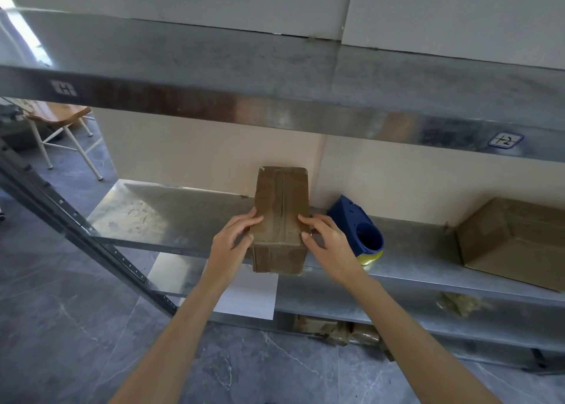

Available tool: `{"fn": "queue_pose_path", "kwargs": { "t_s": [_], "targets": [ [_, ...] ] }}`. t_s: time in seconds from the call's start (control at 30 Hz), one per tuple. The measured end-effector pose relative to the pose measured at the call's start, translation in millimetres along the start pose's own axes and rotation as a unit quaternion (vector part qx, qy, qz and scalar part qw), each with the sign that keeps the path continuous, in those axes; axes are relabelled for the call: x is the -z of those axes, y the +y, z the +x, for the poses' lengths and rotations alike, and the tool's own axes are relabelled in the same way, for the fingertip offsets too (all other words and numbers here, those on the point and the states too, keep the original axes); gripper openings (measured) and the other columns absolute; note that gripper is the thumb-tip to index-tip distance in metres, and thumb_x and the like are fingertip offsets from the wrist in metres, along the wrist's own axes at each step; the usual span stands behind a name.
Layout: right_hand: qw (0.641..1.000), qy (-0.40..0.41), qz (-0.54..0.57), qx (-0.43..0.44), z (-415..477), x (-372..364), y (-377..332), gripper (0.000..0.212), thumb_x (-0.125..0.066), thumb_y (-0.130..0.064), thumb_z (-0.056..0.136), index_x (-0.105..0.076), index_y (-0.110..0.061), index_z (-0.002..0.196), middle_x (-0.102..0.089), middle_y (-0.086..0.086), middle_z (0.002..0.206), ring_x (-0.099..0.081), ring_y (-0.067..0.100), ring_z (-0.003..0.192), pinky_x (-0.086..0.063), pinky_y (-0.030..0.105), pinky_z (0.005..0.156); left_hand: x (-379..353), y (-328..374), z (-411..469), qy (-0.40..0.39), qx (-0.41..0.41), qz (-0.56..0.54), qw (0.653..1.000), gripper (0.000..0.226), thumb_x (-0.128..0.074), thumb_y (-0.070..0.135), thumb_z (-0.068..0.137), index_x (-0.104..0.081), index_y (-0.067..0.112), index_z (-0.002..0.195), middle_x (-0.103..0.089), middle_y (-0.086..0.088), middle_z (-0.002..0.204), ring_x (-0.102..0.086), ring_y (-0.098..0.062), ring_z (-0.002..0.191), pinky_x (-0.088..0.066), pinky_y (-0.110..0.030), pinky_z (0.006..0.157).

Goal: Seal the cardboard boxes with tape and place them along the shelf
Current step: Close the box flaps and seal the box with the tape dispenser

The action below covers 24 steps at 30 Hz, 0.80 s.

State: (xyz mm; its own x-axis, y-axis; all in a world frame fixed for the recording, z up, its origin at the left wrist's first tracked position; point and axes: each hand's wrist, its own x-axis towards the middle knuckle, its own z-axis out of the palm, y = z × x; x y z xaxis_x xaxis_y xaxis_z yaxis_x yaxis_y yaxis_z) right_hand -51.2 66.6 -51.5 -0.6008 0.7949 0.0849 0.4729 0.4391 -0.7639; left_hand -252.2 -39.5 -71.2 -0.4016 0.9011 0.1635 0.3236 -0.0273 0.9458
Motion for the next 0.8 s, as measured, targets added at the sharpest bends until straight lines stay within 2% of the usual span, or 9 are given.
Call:
{"fn": "queue_pose_path", "kwargs": {
  "t_s": [0.07,0.13,0.27,0.37,0.47,0.57,0.63,0.8],
  "targets": [
    [1.000,-0.021,-0.016,0.010,0,4,4,0.042,-0.052,-0.021,0.101,-0.047,-0.023,0.142,-0.045,-0.003,0.137,-0.046,0.002,0.115,-0.035,-0.003,0.087,3,1,1,-0.011,0.011,-0.013,1.000,0.040,-0.049,-0.004,0.099,-0.063,0.026,0.121,-0.054,0.005,0.137,-0.053,-0.013,0.126,-0.051,-0.040,0.102],
    [0.999,-0.024,-0.029,0.016,1,5,6,0.043,-0.052,-0.020,0.101,-0.046,-0.024,0.143,-0.046,-0.004,0.135,-0.045,0.000,0.112,-0.034,-0.005,0.085,2,2,3,-0.008,0.012,-0.005,1.000,0.041,-0.051,-0.004,0.097,-0.063,0.029,0.119,-0.055,0.009,0.134,-0.054,-0.011,0.124,-0.051,-0.033,0.101],
    [1.000,0.003,-0.019,0.005,2,-2,5,0.041,-0.052,-0.014,0.100,-0.050,-0.022,0.141,-0.047,-0.001,0.135,-0.046,0.001,0.112,-0.035,-0.004,0.086,-2,0,2,0.016,0.004,0.003,1.000,0.038,-0.053,-0.004,0.097,-0.065,0.022,0.122,-0.057,0.004,0.134,-0.054,-0.012,0.125,-0.051,-0.026,0.100],
    [1.000,-0.025,-0.015,0.003,1,2,6,0.045,-0.053,-0.016,0.100,-0.046,-0.026,0.143,-0.044,-0.004,0.135,-0.045,0.003,0.115,-0.041,0.010,0.096,1,0,1,0.003,0.005,-0.019,1.000,0.040,-0.049,-0.006,0.097,-0.065,0.023,0.121,-0.056,0.003,0.135,-0.054,-0.011,0.125,-0.051,-0.025,0.099],
    [0.996,-0.088,-0.020,0.000,2,12,8,0.053,-0.051,-0.014,0.098,-0.038,-0.028,0.148,-0.039,-0.004,0.139,-0.044,0.007,0.121,-0.040,0.020,0.101,4,1,3,-0.006,-0.001,-0.004,1.000,0.042,-0.052,-0.007,0.095,-0.064,0.027,0.118,-0.057,0.004,0.134,-0.055,-0.012,0.124,-0.051,-0.022,0.098],
    [0.996,-0.087,-0.036,0.005,5,15,7,0.054,-0.051,-0.009,0.098,-0.040,-0.025,0.148,-0.042,-0.002,0.139,-0.047,0.009,0.122,-0.044,0.027,0.105,2,-1,6,0.006,-0.009,0.023,1.000,0.041,-0.056,-0.007,0.094,-0.065,0.026,0.117,-0.059,0.004,0.131,-0.056,-0.012,0.121,-0.049,-0.018,0.096],
    [0.998,-0.057,-0.032,0.011,7,13,6,0.047,-0.052,-0.008,0.098,-0.047,-0.023,0.143,-0.047,0.000,0.137,-0.050,0.008,0.119,-0.045,0.024,0.104,2,-3,6,0.012,-0.011,0.025,1.000,0.040,-0.057,-0.005,0.094,-0.065,0.027,0.116,-0.059,0.008,0.130,-0.056,-0.010,0.120,-0.049,-0.018,0.096],
    [0.999,0.009,-0.028,0.018,9,3,7,0.037,-0.054,-0.007,0.098,-0.058,-0.021,0.132,-0.054,0.000,0.127,-0.054,0.005,0.109,-0.041,0.003,0.089,2,-4,6,0.026,-0.024,0.046,0.998,0.040,-0.060,-0.002,0.092,-0.066,0.030,0.115,-0.060,0.011,0.128,-0.055,-0.001,0.117,-0.049,-0.018,0.096]
  ]
}}
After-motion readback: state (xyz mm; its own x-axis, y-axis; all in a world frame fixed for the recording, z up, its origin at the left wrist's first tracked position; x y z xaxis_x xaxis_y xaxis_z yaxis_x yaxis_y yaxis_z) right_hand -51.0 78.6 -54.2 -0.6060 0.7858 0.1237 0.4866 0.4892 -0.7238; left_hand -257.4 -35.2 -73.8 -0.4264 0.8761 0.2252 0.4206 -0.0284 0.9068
